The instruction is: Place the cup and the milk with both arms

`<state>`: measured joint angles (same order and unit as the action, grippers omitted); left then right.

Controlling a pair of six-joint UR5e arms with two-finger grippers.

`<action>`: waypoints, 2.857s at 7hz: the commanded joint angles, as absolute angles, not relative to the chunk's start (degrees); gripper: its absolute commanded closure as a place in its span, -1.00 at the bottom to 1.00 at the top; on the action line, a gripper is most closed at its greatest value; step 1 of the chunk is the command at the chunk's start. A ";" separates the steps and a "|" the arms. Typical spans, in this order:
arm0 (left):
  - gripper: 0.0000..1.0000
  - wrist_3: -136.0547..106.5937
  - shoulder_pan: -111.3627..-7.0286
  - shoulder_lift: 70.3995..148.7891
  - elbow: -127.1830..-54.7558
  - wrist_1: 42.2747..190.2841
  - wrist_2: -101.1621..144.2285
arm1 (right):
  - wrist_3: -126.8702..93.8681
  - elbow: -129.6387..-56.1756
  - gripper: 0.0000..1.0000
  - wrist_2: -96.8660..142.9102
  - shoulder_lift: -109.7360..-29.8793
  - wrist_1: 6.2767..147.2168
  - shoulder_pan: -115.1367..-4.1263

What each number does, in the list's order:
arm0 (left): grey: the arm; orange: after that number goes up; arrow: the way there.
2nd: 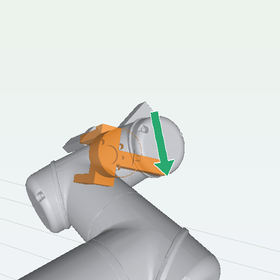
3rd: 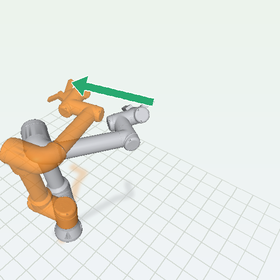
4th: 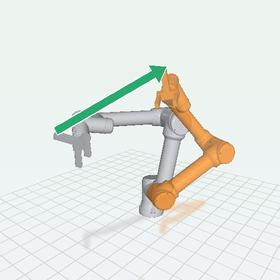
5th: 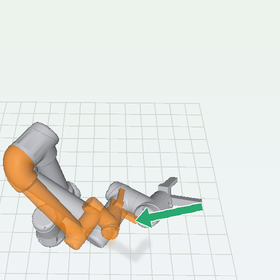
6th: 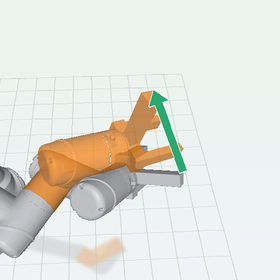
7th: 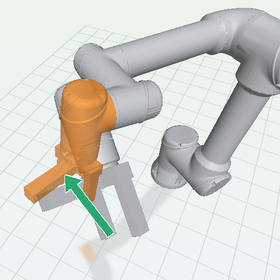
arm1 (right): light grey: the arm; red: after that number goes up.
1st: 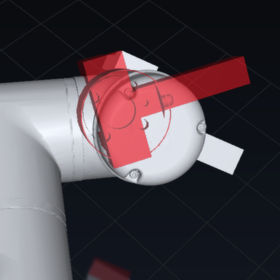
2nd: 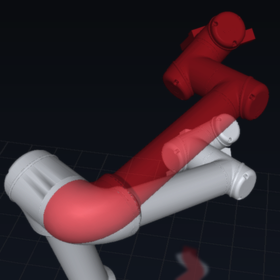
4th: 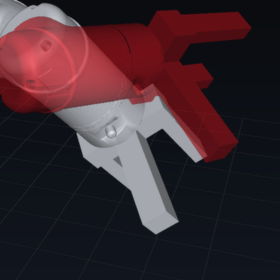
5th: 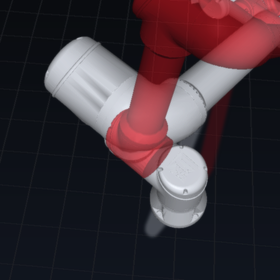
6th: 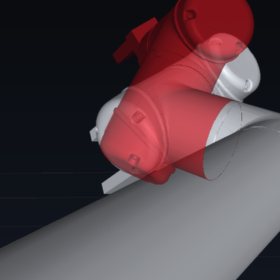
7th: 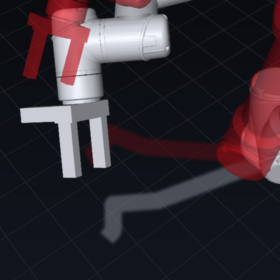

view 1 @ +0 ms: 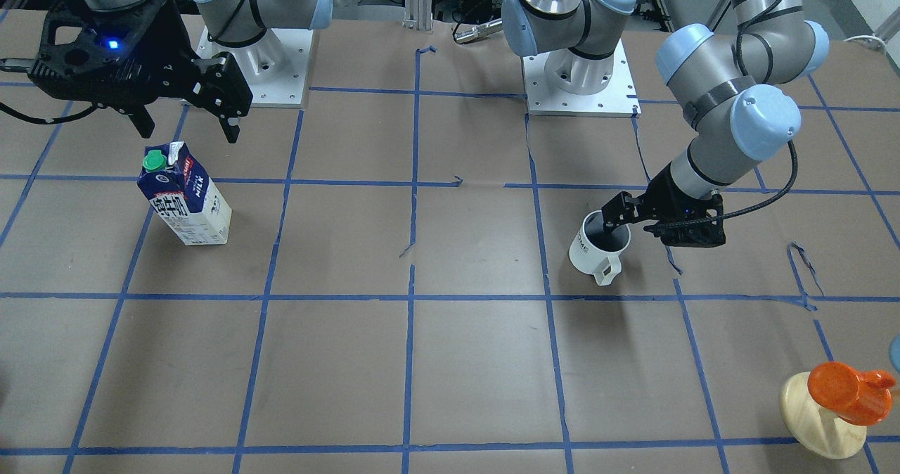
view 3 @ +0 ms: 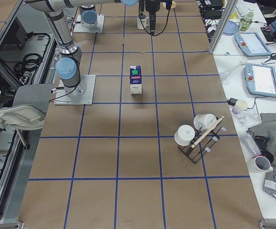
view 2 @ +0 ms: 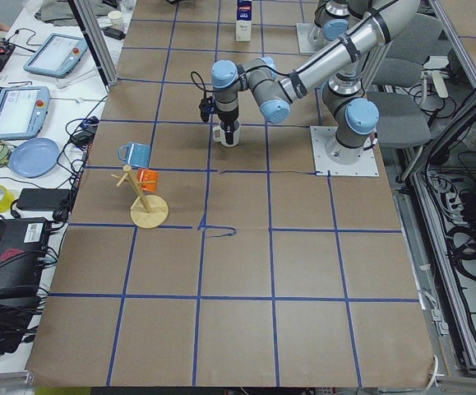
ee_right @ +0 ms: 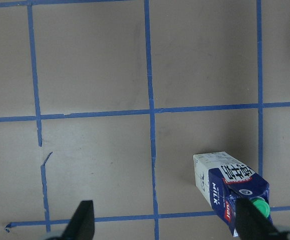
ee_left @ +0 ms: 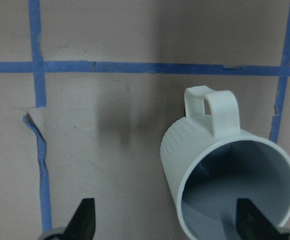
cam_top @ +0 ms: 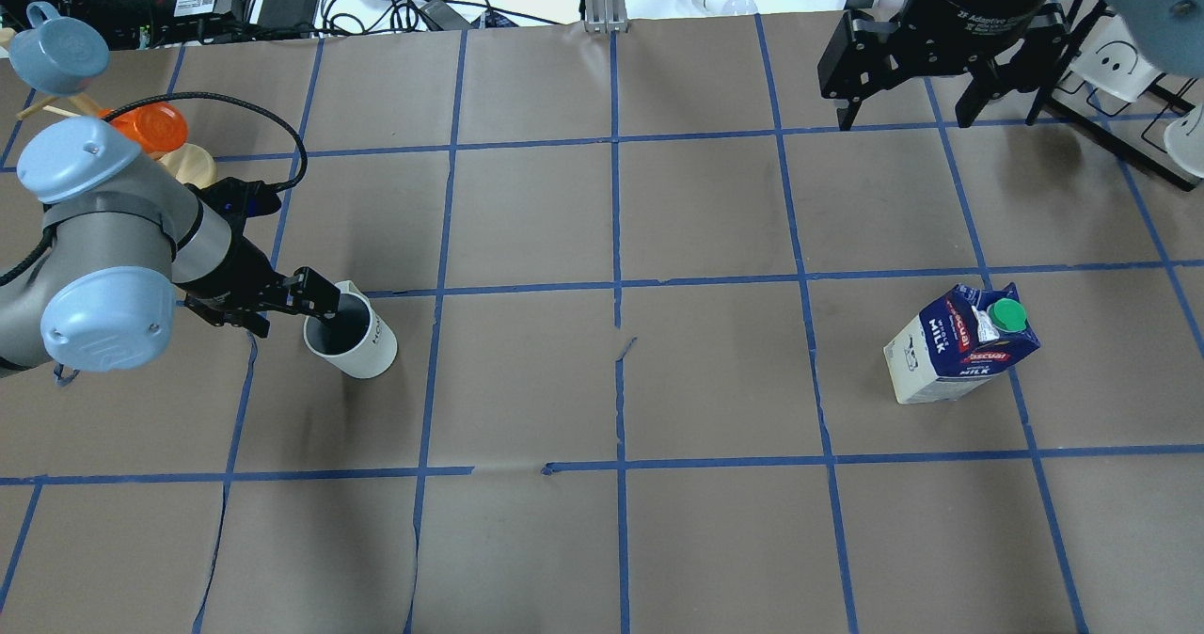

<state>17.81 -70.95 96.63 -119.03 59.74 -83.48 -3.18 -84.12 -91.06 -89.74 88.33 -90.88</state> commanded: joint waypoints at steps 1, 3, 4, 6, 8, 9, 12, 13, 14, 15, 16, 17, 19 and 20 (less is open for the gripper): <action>-0.39 18.10 -70.93 98.08 -119.09 57.06 -82.70 | -3.08 -84.11 -1.00 -91.05 -89.74 88.33 -90.88; 0.48 17.93 -70.93 99.66 -119.96 56.69 -83.40 | -2.99 -84.02 -1.00 -91.05 -89.74 88.33 -90.88; 0.67 18.02 -71.01 99.49 -119.88 56.69 -83.41 | -2.99 -84.11 -1.00 -91.05 -89.74 88.33 -90.88; 0.95 14.52 -71.36 99.23 -119.18 56.34 -83.50 | -2.99 -84.02 -1.00 -91.05 -89.74 88.33 -90.88; 0.95 3.91 -77.74 98.78 -111.59 58.61 -86.63 | -3.08 -83.94 -1.00 -91.05 -89.74 88.24 -90.88; 0.95 -6.23 -82.92 100.36 -104.31 63.50 -86.66 | -3.08 -84.02 -1.00 -91.05 -89.74 88.24 -90.88; 0.96 -23.57 -92.51 110.09 -91.97 64.61 -86.39 | -3.16 -84.55 -1.00 -90.97 -89.30 88.42 -90.62; 0.96 -30.69 -94.98 113.96 -85.84 65.21 -86.05 | -2.55 -84.64 -1.00 -91.05 -89.21 88.33 -90.09; 0.96 -35.20 -97.97 118.08 -81.69 65.30 -86.13 | -2.03 -84.73 -1.00 -91.14 -89.21 88.16 -89.57; 0.96 -37.94 -99.82 121.69 -78.52 64.69 -86.22 | -1.85 -85.25 -1.00 -91.14 -89.21 87.81 -89.13; 0.93 -38.32 -101.67 124.16 -75.88 64.69 -86.39 | 1.03 -85.95 -1.00 -91.14 -89.38 86.93 -87.90; 0.87 -39.10 -103.60 125.84 -75.76 64.69 -86.57 | 6.45 -87.00 -1.00 -91.32 -89.38 86.92 -85.89; 0.87 -38.50 -106.86 126.13 -76.98 65.39 -86.92 | 13.05 -91.12 -1.00 -91.23 -89.30 87.01 -80.45; 0.87 -37.97 -106.96 125.17 -79.43 65.30 -87.88 | 16.58 -94.54 -1.00 -90.88 -89.30 87.88 -75.81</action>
<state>-38.50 -106.18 125.79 -77.33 65.27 -87.07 12.06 -90.99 -91.14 -89.36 87.18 -80.60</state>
